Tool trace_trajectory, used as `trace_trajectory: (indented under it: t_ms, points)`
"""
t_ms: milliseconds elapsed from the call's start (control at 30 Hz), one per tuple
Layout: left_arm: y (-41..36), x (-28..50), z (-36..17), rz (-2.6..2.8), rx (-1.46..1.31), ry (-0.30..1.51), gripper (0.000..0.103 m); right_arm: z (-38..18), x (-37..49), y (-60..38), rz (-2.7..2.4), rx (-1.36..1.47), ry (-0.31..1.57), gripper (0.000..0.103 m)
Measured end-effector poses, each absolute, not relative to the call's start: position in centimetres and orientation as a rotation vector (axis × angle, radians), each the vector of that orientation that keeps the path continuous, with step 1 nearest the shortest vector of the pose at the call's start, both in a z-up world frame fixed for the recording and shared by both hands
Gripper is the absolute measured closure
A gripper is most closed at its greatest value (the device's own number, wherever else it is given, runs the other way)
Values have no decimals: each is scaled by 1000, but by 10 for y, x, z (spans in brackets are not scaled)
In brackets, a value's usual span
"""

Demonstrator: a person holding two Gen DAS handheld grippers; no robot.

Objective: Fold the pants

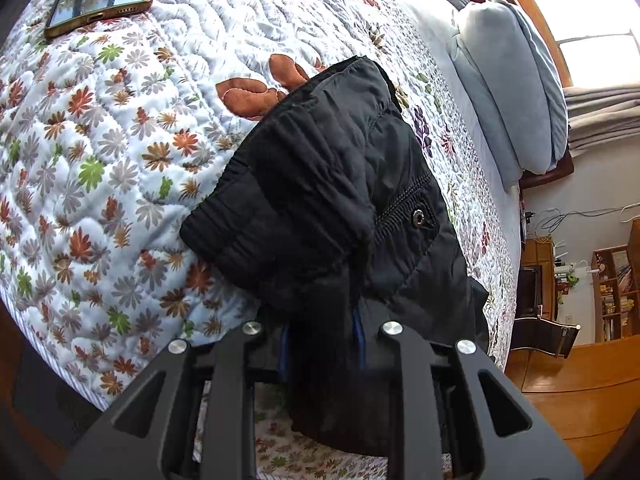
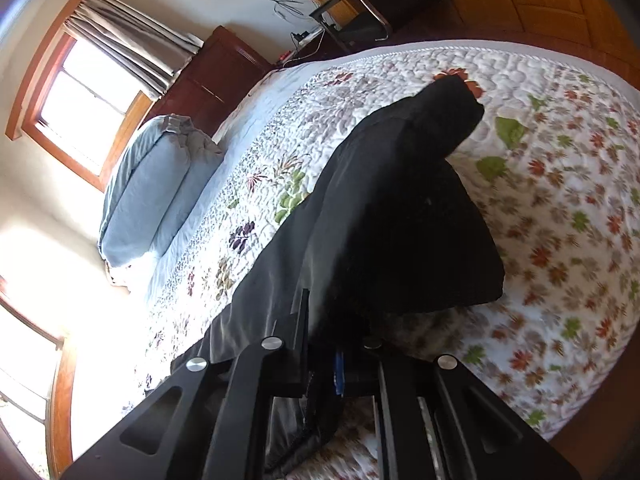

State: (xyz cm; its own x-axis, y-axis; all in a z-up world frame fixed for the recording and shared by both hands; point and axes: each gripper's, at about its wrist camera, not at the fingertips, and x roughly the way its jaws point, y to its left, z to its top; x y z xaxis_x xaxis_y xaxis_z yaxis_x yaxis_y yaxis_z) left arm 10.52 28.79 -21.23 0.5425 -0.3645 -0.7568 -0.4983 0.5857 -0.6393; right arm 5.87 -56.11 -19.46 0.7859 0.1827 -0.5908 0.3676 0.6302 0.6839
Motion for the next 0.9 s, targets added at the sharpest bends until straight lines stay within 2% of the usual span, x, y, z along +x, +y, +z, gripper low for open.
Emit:
trace_trajectory:
  t_ms: [300,500,667,700,800,833,900]
  points:
    - [292,178,-207,109,-975,981,81,-189,129,-550,-101,925,638,95]
    - [289,167,-203,83,-925,941,80,-217,87,-562,-200,952,695,95]
    - [296,148,-214,72,-973,918,69,-247,62,-570,-187,1033,680,92]
    - [297,146,-212,81,-975,917,67,-245,63,-570,-188,1029,678,85]
    - [298,138,-199,117,-967,903,52,-241,56,-572,-182,1064,650,42]
    - [300,135,-193,135,-959,892,42,-238,56,-573,-178,1072,638,41]
    - [300,127,-183,163,-943,872,38,-236,49,-576,-195,1080,631,41]
